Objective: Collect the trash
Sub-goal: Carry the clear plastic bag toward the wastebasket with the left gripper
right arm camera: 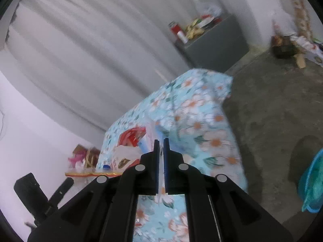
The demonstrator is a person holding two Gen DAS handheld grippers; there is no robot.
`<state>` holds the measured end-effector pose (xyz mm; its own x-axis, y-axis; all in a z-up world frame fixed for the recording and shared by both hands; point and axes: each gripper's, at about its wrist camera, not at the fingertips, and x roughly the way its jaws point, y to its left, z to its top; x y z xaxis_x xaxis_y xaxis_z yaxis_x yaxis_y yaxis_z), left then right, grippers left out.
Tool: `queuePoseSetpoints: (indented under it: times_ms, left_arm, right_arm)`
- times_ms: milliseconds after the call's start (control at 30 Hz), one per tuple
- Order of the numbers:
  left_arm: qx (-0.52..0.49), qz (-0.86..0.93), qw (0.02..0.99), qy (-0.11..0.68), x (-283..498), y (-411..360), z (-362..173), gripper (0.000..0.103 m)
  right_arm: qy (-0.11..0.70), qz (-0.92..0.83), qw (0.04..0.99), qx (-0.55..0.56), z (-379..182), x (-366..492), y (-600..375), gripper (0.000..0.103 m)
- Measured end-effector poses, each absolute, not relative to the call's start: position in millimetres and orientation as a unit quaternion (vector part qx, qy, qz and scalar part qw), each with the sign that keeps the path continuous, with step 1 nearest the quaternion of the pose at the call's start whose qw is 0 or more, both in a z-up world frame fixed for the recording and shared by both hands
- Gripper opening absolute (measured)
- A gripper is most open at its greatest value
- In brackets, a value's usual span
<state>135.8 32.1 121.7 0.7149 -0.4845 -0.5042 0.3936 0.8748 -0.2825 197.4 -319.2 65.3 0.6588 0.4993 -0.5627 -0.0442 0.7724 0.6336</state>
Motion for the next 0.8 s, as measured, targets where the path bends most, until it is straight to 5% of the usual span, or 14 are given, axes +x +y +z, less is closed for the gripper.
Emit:
queuePoseSetpoints:
  times_ms: [433, 800]
  left_arm:
    - [-0.041, -0.391, 0.875, 0.283, 152.0, -105.8, 151.0, 0.000]
    - [0.022, -0.484, 0.792, 0.371, 173.8, -320.3, 84.2, 0.000]
  right_arm:
    - [0.278, -0.054, 0.872, 0.400, 47.6, 34.3, -483.5, 0.004]
    - [0.277, -0.304, 0.808, 0.422, -42.8, -57.1, -590.2, 0.004]
